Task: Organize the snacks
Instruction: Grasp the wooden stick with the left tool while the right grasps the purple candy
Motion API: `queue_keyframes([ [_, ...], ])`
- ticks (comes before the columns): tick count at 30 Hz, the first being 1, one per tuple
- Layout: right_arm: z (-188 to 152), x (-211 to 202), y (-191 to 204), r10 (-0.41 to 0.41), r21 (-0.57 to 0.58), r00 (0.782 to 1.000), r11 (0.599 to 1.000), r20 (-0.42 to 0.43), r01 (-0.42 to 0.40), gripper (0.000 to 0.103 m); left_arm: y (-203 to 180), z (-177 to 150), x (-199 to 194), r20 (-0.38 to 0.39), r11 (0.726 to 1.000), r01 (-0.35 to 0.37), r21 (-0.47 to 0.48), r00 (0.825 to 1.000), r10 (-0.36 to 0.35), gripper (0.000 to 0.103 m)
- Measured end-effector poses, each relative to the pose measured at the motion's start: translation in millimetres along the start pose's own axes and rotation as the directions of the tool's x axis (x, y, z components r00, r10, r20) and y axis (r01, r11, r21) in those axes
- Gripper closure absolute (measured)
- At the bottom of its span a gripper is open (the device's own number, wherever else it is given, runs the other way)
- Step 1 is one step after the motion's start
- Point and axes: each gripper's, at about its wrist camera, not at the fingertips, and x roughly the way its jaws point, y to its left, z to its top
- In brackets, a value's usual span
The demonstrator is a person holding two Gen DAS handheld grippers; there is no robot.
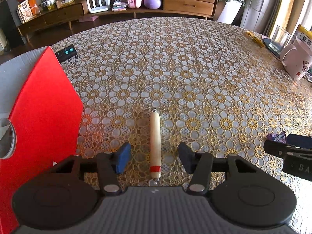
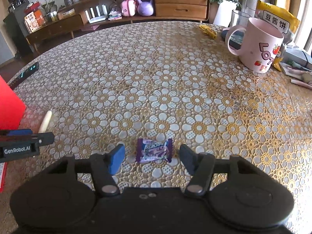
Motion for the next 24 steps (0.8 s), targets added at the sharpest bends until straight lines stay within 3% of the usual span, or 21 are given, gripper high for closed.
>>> queue_keyframes([
  [2,0.1,0.6,0.7,-0.006,-0.002,1.000,1.000,0.005,0.006,0.043,0.1,-0.3,-0.1,0.009,1.000,-0.003,0.000,1.000,0.003,0.063],
  [6,-1.3,0.0,1.9,-0.030,-0.012,0.999,0.999,0.016,0.030,0.052,-1.4,-1.7,-2.2,0.017,1.000,-0.004,0.012,1.000,0.004,0.074],
  [8,-1.7,-0.9,1.1,-0.045,-0.010,0.999,0.999,0.022,0.045,0.061,-2.7,-2.7,-3.7,0.018,1.000,0.008,0.025,1.000,-0.008,0.086],
  [10,-2.3,-1.8,-0.1,-0.060,-0.009,0.998,0.998,0.026,0.060,0.068,-4.6,-3.6,-5.0,0.018,0.999,0.001,0.033,1.000,-0.002,0.091],
  [17,-4.1,-4.7,-1.6,-0.055,-0.017,0.998,0.998,0.038,0.055,0.080,-4.7,-5.4,-6.6,0.028,0.998,-0.024,0.050,0.999,0.023,0.093],
  [24,-8.0,-11.1,5.4,-0.036,-0.018,0.999,0.999,0.036,0.037,0.081,-0.6,-7.4,-8.5,0.016,0.998,-0.020,0.051,1.000,0.019,0.093],
])
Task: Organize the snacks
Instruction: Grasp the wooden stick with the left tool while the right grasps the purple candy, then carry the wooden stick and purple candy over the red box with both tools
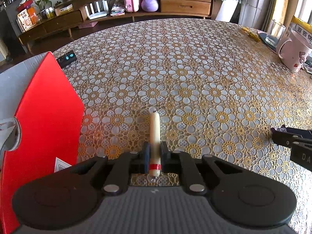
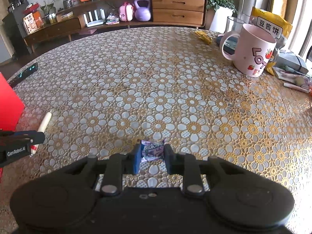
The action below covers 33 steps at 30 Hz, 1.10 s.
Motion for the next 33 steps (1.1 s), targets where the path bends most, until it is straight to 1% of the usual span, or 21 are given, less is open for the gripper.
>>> queue_keyframes([
  [8,-6.6,-14.8,3.7,0.021,-0.008,1.000,1.000,0.001,-0.021,0.081,-2.0,-5.3,-14.8,0.008,1.000,0.013,0.005,1.000,-0.013,0.093],
  [20,-17.5,-51.9,17.6,0.039,-0.036,0.999,0.999,0.019,-0.038,0.081,4.2,-20.1,-48.7,0.013,0.999,0.041,0.000,0.999,-0.041,0.093],
  [24,-19.9,-67.7,22.9,0.064,-0.029,0.998,0.998,0.025,-0.064,0.081,8.8,-27.4,-63.9,0.016,0.999,0.049,0.007,0.999,-0.049,0.093],
  [33,-29.3,-103.1,43.5,0.113,-0.070,0.992,0.991,0.047,-0.110,0.081,19.8,-40.5,-99.2,0.021,0.997,0.075,0.005,0.997,-0.075,0.093],
])
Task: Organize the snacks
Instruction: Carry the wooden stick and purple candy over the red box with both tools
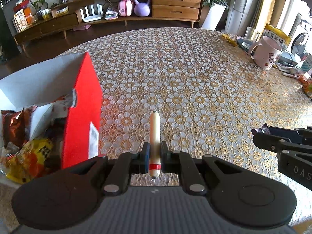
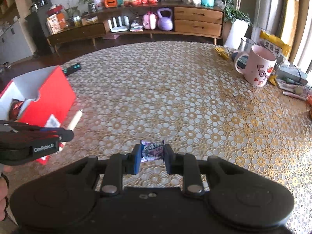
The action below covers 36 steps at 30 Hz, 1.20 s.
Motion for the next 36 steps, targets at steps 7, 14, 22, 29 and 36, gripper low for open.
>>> queue_keyframes([
  [7,-4.3,-27.8,20.9,0.030,-0.048,0.999,0.998,0.027,-0.029,0.081,8.2,-10.2,-29.4,0.024,1.000,0.012,0.005,1.000,-0.012,0.093],
  [14,-6.3,-57.6,46.0,0.058,-0.094,0.996,0.994,0.062,-0.052,0.081,20.3,-20.9,-62.8,0.051,1.000,0.022,0.013,0.998,-0.023,0.093],
  [22,-4.6,-85.8,84.5,0.104,-0.160,0.990,0.983,0.095,-0.088,0.081,42.5,-28.1,-98.2,0.097,1.000,0.012,0.000,0.995,-0.012,0.093],
  [29,2.6,-92.6,123.1,0.146,-0.218,0.983,0.969,0.108,-0.120,0.081,78.1,-32.8,-123.7,0.128,0.999,-0.012,-0.031,0.992,0.016,0.093],
  [36,15.3,-88.3,167.3,0.194,-0.268,0.975,0.950,0.108,-0.159,0.081,117.5,-34.1,-134.6,0.138,0.996,-0.049,-0.078,0.989,0.059,0.093],
])
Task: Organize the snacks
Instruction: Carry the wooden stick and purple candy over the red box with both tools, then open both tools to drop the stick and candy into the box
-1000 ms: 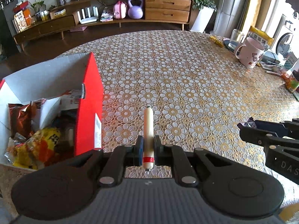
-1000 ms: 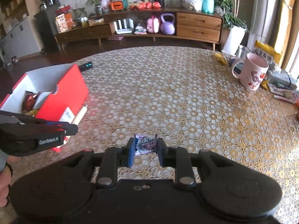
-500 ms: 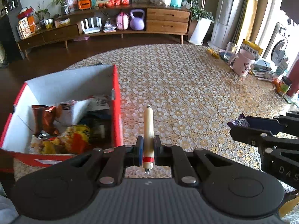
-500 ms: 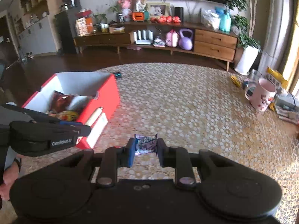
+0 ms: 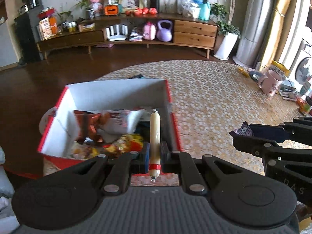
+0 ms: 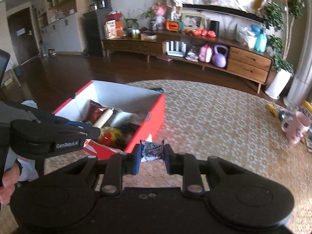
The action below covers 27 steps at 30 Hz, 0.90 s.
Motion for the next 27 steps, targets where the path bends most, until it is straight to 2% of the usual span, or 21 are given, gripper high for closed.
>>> queue_keyframes([
  [14,28.6,44.8,58.4,0.050,-0.076,0.999,0.996,-0.006,-0.050,0.081,77.7,8.8,6.1,-0.006,0.993,-0.088,-0.078,0.996,0.087,0.093],
  [27,30.8,108.2,61.6,0.024,-0.039,0.997,0.999,-0.078,-0.027,0.080,122.1,15.8,66.7,-0.064,0.980,-0.157,-0.118,0.986,0.151,0.093],
])
